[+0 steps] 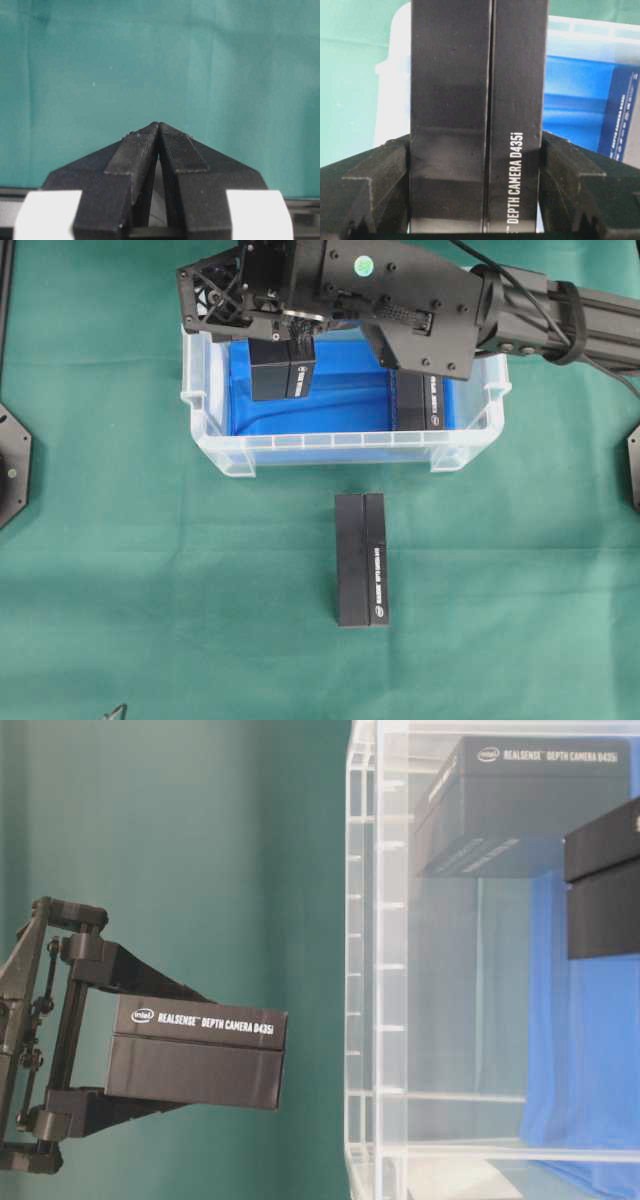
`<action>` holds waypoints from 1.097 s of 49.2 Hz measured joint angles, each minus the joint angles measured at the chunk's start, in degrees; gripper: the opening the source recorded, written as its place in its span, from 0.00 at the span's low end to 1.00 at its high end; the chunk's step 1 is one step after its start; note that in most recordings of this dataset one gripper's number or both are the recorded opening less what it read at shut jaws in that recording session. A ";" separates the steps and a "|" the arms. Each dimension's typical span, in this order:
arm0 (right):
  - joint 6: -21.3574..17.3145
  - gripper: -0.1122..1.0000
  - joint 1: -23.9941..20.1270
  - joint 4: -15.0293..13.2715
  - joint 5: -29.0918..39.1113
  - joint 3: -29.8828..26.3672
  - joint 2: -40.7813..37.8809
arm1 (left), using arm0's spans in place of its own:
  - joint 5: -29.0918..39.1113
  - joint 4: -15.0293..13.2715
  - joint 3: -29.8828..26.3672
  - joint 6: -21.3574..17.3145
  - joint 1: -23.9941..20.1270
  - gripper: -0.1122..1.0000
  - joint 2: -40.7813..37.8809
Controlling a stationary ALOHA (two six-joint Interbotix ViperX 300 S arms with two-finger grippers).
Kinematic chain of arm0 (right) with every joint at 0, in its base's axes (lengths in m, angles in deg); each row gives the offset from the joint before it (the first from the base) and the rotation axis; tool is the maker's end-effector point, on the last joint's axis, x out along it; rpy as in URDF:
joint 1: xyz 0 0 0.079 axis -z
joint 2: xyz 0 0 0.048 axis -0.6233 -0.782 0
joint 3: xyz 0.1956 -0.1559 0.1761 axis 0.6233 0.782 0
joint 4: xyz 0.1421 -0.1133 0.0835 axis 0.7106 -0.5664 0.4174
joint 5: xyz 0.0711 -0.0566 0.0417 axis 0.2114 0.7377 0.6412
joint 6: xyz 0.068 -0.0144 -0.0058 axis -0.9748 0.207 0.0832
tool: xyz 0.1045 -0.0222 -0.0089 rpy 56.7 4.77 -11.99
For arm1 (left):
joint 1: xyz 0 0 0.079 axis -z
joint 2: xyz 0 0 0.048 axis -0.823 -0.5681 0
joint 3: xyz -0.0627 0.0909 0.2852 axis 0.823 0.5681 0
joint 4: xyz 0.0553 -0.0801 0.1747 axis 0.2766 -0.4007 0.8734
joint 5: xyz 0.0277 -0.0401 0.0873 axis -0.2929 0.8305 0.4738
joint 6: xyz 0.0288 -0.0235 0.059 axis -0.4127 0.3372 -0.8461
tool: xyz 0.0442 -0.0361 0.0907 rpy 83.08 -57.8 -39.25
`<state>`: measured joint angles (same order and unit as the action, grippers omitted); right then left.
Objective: Take the box out of the case with the right arm.
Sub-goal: 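Carry the box toward the front and lower it left of the first box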
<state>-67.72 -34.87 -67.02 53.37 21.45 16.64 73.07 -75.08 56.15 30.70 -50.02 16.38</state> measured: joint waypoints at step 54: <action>-15.73 0.72 -15.91 -1.49 4.31 0.00 0.00 | 0.00 0.00 0.00 -0.09 0.00 0.12 -0.09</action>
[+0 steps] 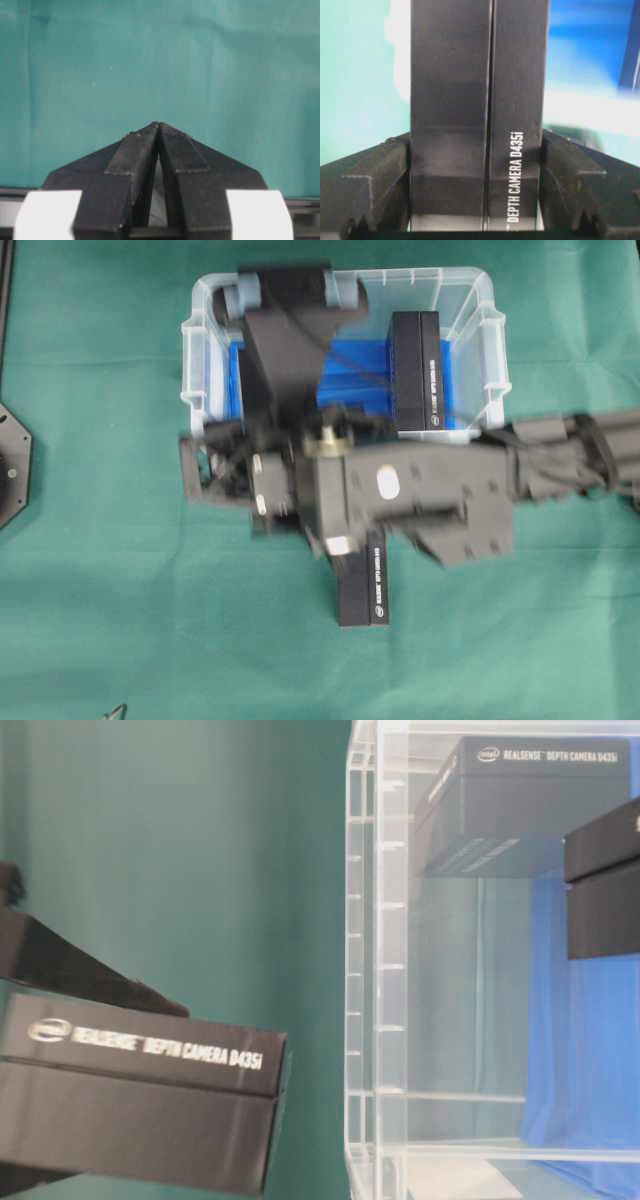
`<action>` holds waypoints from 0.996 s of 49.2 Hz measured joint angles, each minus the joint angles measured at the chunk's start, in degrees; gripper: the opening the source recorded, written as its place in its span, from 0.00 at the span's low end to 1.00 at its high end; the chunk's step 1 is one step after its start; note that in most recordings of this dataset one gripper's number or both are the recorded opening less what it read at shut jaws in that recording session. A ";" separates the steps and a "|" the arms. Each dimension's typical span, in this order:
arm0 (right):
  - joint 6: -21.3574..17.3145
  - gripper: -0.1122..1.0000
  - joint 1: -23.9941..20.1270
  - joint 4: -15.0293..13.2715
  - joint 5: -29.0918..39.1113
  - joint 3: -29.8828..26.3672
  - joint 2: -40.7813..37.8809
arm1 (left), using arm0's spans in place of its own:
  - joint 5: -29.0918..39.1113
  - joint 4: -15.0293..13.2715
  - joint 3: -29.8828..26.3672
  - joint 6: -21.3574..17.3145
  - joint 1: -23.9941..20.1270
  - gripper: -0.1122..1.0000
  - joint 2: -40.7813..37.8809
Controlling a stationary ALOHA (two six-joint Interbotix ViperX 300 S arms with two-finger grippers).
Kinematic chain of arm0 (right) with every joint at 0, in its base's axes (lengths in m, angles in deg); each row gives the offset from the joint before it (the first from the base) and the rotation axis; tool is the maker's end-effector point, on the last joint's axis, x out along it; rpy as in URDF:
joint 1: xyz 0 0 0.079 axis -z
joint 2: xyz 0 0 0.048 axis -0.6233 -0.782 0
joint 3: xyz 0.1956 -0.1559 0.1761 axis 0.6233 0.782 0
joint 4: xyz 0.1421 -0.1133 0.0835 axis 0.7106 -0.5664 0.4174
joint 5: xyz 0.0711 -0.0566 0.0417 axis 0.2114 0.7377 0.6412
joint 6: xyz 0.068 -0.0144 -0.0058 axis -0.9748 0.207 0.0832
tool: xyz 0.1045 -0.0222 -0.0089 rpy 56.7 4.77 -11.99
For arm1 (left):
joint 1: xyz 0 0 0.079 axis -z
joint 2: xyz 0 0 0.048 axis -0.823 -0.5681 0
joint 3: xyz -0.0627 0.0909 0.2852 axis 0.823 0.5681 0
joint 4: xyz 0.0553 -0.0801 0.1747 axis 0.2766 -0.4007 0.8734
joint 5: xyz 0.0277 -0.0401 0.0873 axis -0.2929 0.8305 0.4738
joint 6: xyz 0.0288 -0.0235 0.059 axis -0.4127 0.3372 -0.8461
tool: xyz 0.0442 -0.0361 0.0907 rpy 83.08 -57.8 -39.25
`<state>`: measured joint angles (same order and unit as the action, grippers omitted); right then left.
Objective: Take the box out of the case with the right arm.
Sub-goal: 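Carry the box toward the front and lower it left of the first box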
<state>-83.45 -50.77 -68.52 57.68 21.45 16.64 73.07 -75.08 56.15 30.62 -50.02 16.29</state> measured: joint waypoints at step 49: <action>-6.15 0.72 -6.42 0.00 0.62 0.00 0.00 | 0.09 0.00 0.00 -0.09 0.00 0.12 0.35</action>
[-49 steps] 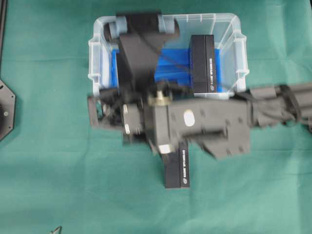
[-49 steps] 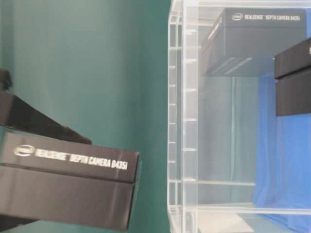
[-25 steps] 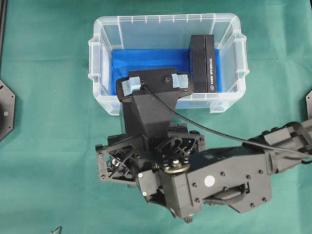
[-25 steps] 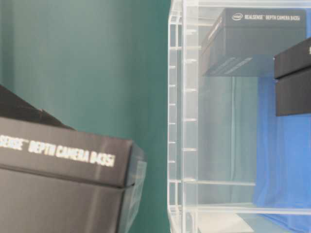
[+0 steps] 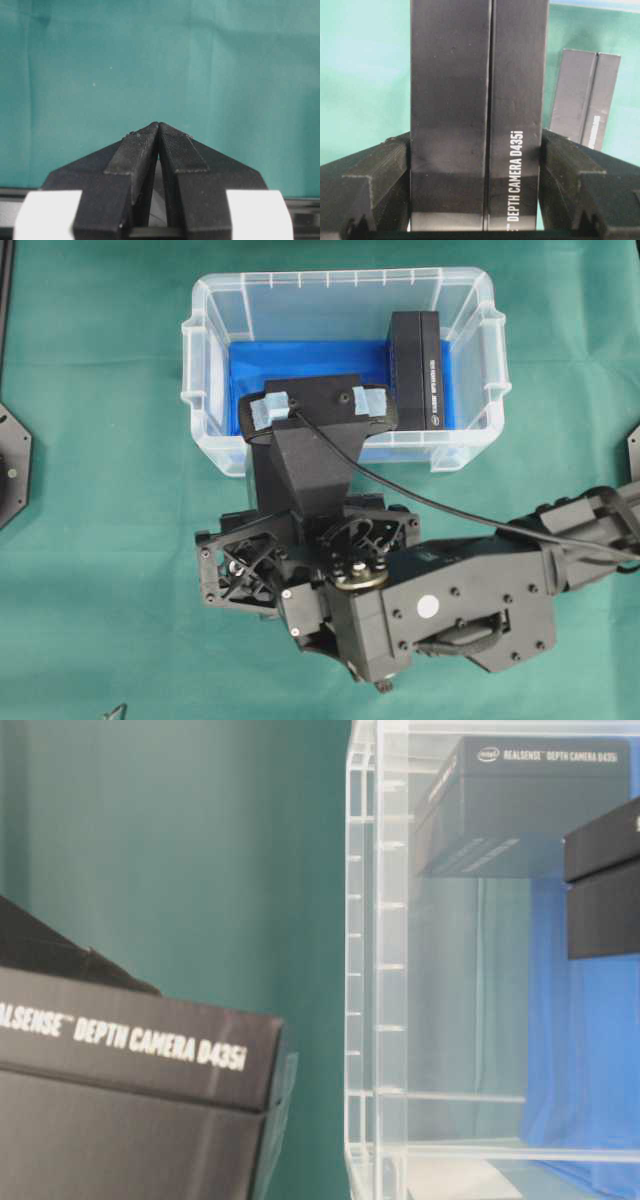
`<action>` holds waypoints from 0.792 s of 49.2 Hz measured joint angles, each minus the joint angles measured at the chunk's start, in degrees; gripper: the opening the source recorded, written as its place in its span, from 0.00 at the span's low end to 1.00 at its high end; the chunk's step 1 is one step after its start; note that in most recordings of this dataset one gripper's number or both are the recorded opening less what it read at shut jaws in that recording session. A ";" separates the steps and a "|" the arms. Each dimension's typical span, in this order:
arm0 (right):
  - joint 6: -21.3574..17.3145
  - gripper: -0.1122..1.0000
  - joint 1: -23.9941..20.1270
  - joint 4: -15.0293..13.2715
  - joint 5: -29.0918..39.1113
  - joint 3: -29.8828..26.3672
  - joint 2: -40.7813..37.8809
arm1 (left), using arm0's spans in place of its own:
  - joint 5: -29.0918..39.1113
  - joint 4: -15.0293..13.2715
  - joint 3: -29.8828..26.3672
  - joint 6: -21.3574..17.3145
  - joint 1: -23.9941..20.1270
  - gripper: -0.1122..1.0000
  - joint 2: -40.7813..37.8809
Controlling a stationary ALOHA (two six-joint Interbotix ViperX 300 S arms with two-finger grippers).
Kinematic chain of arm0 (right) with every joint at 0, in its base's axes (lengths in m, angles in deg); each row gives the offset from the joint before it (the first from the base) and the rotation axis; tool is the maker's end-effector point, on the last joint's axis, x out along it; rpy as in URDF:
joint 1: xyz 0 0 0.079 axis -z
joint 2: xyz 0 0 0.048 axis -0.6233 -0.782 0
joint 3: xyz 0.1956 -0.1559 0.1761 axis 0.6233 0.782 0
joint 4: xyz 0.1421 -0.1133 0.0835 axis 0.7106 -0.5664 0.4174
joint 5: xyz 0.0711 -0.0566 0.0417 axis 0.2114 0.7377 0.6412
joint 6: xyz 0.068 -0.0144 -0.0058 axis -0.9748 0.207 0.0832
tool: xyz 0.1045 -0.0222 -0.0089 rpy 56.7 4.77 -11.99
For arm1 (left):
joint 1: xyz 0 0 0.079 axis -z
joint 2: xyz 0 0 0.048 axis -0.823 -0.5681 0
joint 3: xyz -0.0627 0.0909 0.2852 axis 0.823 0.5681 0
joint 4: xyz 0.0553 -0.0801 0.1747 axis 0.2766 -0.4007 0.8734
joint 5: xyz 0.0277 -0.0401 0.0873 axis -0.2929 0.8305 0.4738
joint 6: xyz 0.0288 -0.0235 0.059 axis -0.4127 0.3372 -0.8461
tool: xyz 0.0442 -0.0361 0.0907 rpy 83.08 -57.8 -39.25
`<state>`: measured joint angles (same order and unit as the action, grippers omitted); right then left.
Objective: Take the box out of the case with the right arm.
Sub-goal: 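Carry the box toward the front and lower it left of the first box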
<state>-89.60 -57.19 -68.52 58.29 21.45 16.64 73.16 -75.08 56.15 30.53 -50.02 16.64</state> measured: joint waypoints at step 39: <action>-4.48 0.72 0.26 3.69 -5.01 5.80 -7.47 | -0.09 0.00 0.00 0.00 0.00 0.12 0.09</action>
<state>-94.09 -56.93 -64.83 53.28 27.25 9.17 73.07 -75.08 56.15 30.53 -50.02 16.73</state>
